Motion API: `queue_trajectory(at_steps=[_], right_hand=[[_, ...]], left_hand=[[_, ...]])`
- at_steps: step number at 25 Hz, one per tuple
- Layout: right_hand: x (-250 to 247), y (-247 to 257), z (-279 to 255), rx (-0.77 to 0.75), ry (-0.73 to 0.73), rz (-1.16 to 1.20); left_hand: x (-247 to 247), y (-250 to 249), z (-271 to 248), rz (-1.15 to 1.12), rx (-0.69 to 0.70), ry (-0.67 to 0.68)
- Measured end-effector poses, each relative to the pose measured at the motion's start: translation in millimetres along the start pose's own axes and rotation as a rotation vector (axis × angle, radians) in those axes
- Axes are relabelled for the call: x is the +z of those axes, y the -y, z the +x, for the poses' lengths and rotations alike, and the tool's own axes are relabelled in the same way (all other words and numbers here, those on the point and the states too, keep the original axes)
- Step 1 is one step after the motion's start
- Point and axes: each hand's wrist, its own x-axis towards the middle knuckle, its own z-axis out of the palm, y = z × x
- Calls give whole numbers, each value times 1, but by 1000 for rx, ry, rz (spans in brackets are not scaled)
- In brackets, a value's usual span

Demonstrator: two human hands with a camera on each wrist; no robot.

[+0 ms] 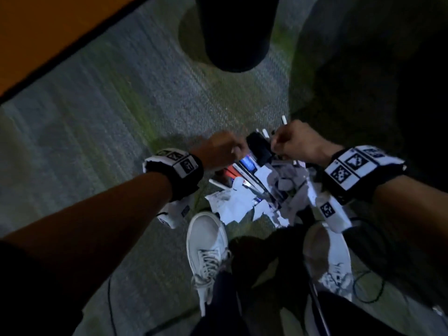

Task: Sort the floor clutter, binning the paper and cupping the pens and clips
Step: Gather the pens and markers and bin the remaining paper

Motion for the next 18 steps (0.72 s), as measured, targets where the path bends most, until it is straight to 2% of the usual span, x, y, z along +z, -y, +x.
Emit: queue_trajectory(at_steps=[3, 6, 9, 12, 15, 18], right_hand=[[35, -30, -17, -4, 11, -110], [48, -57, -28, 25, -170, -30], [46, -89, -37, 167, -260, 94], [44, -111, -36, 260, -253, 62], [47, -106, -26, 270, -212, 214], [51, -95, -4, 219, -242, 166]], left_hand=[[46, 4, -12, 94, -32, 92], [74, 5, -20, 136, -69, 102], [83, 3, -18, 177, -80, -33], [76, -5, 6, 237, 30, -213], [69, -26, 40, 366, -77, -138], [62, -32, 64, 458, -152, -65]])
